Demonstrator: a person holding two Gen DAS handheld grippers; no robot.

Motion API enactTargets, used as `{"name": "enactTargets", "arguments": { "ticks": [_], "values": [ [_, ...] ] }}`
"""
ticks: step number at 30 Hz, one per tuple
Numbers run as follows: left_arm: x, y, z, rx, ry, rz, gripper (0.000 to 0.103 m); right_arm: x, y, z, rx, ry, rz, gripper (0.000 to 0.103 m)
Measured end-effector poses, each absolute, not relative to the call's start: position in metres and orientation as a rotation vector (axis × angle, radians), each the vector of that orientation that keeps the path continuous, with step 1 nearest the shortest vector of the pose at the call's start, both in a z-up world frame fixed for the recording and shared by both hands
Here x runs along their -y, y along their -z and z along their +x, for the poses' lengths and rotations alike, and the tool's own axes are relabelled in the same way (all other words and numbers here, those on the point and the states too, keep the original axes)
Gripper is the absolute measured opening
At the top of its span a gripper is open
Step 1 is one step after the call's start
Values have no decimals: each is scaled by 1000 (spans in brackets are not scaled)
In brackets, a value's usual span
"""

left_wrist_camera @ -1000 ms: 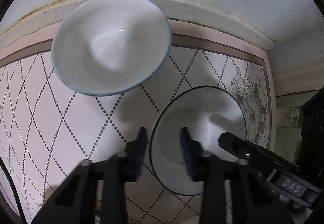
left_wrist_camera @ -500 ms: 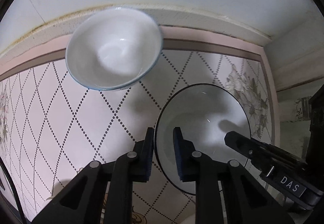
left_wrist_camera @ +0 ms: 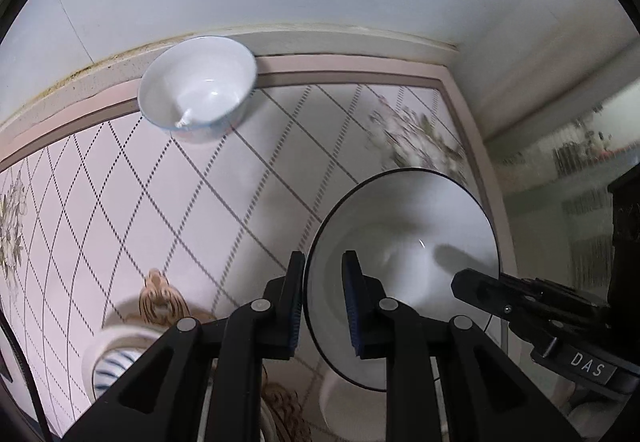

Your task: Organize plates and bowls

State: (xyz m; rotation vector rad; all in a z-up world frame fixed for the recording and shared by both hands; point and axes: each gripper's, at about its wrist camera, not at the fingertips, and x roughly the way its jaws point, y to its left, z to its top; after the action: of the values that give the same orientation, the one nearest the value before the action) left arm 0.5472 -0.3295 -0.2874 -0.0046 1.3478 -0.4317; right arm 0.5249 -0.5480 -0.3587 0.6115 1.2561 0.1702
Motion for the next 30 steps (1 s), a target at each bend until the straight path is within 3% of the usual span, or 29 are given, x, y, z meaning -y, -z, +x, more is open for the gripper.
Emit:
{"name": "enactTargets", "arguments": {
  "ticks": [14, 30],
  "values": [
    [334, 291, 471, -1385, 505, 79, 16, 543, 358, 422, -1318, -176, 667, 21],
    [339, 327, 455, -1441, 471, 193, 16, 532, 403, 412, -1413, -185, 673, 21]
  ]
}}
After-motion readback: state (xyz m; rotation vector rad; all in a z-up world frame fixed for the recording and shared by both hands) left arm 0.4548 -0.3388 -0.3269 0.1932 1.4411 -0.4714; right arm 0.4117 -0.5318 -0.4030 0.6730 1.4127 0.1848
